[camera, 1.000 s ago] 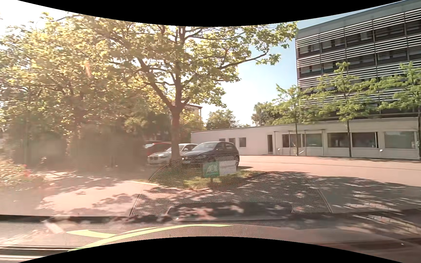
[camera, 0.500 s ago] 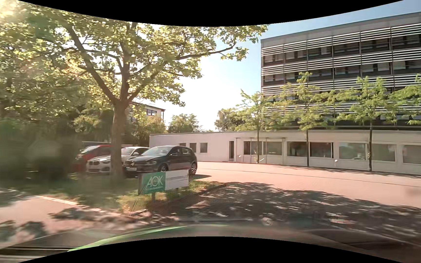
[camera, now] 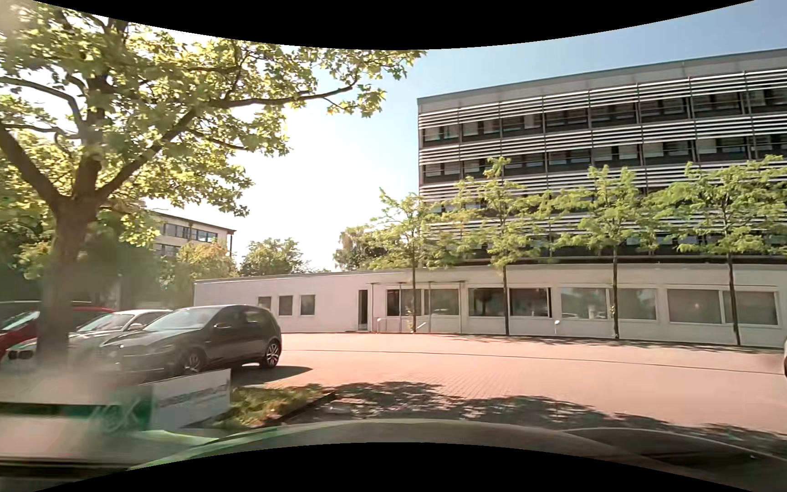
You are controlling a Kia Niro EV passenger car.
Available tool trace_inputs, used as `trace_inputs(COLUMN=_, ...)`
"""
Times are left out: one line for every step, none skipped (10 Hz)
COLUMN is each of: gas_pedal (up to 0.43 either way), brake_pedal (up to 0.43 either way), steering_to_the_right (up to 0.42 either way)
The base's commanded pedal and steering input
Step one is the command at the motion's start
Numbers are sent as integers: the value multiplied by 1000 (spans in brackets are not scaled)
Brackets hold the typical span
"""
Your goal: Follow the waypoints while adhering to traffic rules and regulations
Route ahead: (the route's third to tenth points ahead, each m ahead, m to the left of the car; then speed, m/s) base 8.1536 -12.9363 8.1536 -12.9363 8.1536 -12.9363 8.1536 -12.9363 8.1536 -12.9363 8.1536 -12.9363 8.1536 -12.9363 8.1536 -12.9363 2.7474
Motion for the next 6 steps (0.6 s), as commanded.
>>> trace_inputs(gas_pedal=118, brake_pedal=0, steering_to_the_right=420)
trace_inputs(gas_pedal=130, brake_pedal=0, steering_to_the_right=398)
trace_inputs(gas_pedal=130, brake_pedal=0, steering_to_the_right=364)
trace_inputs(gas_pedal=130, brake_pedal=0, steering_to_the_right=323)
trace_inputs(gas_pedal=130, brake_pedal=0, steering_to_the_right=300)
trace_inputs(gas_pedal=130, brake_pedal=0, steering_to_the_right=280)
